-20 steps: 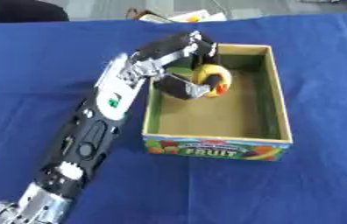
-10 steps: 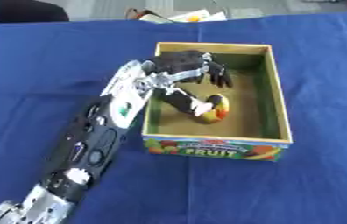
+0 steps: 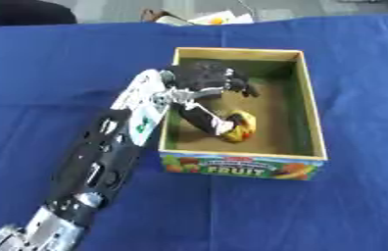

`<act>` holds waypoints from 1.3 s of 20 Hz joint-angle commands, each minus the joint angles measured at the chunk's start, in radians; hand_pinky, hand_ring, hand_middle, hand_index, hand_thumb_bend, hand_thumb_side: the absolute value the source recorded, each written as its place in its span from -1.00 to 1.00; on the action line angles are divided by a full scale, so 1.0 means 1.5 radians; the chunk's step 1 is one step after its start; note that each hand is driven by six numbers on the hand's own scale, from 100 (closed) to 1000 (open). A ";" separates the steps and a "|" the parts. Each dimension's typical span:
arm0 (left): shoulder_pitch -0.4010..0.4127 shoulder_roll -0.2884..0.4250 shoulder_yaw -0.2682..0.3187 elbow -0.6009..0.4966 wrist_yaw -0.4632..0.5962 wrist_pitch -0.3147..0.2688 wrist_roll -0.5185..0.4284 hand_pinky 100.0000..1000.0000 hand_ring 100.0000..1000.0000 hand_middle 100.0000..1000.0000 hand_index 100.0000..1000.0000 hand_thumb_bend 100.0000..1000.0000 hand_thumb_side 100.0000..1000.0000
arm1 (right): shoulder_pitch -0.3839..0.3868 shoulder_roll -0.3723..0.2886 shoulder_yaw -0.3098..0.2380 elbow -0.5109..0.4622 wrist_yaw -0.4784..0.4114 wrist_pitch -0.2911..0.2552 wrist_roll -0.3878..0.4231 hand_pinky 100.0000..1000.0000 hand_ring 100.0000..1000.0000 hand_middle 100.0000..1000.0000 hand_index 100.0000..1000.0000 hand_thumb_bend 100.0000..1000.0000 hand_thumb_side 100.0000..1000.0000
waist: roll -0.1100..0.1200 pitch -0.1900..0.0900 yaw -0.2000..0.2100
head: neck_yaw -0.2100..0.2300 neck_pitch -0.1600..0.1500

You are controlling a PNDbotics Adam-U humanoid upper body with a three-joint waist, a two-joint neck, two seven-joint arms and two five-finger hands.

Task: Pick up objects on the table and place them in the box.

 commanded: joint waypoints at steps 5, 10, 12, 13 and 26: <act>-0.013 0.009 0.054 -0.055 0.071 -0.202 -0.109 0.05 0.39 0.29 0.72 -1.00 -0.52 | -0.002 -0.013 -0.002 -0.013 -0.010 -0.008 -0.007 0.01 0.45 -0.13 0.66 -1.00 1.00 | -0.006 -0.019 0.000 | -0.003 -0.002; -0.010 0.022 0.092 -0.092 0.177 -0.202 -0.090 0.02 0.31 0.21 0.71 -1.00 -0.50 | 0.002 -0.014 -0.004 -0.013 -0.012 -0.012 -0.011 0.01 0.45 -0.13 0.66 -1.00 1.00 | -0.007 -0.021 0.002 | -0.006 -0.002; -0.007 0.029 0.107 -0.111 0.228 -0.202 -0.088 0.01 0.28 0.18 0.69 -1.00 -0.49 | 0.003 -0.014 -0.005 -0.013 -0.012 -0.013 -0.013 0.01 0.45 -0.13 0.65 -1.00 1.00 | -0.007 -0.022 0.004 | -0.008 -0.002; -0.006 0.034 0.113 -0.120 0.256 -0.202 -0.089 0.02 0.27 0.17 0.68 -1.00 -0.48 | 0.003 -0.015 -0.006 -0.013 -0.013 -0.013 -0.015 0.01 0.45 -0.13 0.65 -1.00 1.00 | -0.008 -0.023 0.006 | -0.010 -0.002; 0.125 0.116 0.200 -0.291 0.636 0.042 -0.155 0.00 0.10 0.02 0.59 -1.00 0.15 | 0.012 -0.023 -0.018 -0.013 -0.020 -0.027 -0.036 0.01 0.44 -0.13 0.65 -1.00 1.00 | -0.016 -0.032 0.037 | -0.048 0.001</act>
